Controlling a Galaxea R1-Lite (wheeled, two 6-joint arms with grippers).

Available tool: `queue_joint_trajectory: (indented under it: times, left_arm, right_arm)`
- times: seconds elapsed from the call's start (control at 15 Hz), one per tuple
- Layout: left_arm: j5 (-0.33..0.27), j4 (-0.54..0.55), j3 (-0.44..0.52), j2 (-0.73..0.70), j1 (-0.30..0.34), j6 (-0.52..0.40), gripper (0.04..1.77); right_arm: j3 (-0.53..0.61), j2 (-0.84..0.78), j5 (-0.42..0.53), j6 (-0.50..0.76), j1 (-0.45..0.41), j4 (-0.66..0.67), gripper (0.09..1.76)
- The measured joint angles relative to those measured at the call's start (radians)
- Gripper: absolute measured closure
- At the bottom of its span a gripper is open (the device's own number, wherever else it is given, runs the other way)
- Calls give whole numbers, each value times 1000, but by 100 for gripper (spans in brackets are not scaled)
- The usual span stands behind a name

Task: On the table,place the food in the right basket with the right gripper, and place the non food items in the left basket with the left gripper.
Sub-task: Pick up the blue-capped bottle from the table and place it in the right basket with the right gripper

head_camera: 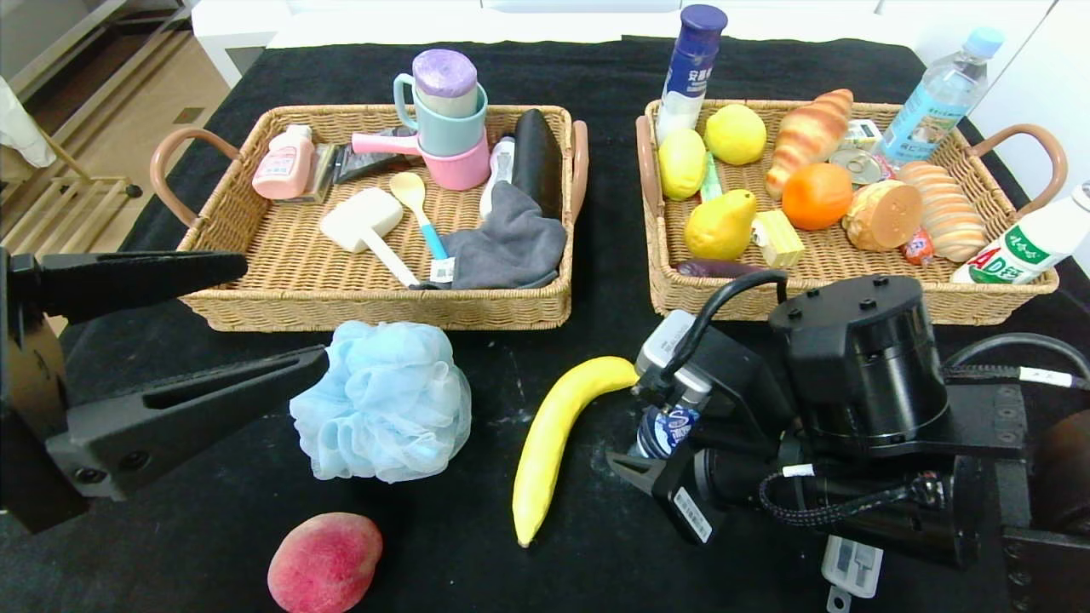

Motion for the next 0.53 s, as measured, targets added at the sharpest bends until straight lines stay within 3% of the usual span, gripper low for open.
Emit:
queue_joint_trajectory:
  times: [0.53]
  left_arm:
    - [-1, 1, -1, 1, 0, 0, 9]
  right_arm:
    - [-40, -113, -34, -3, -49, 19, 95]
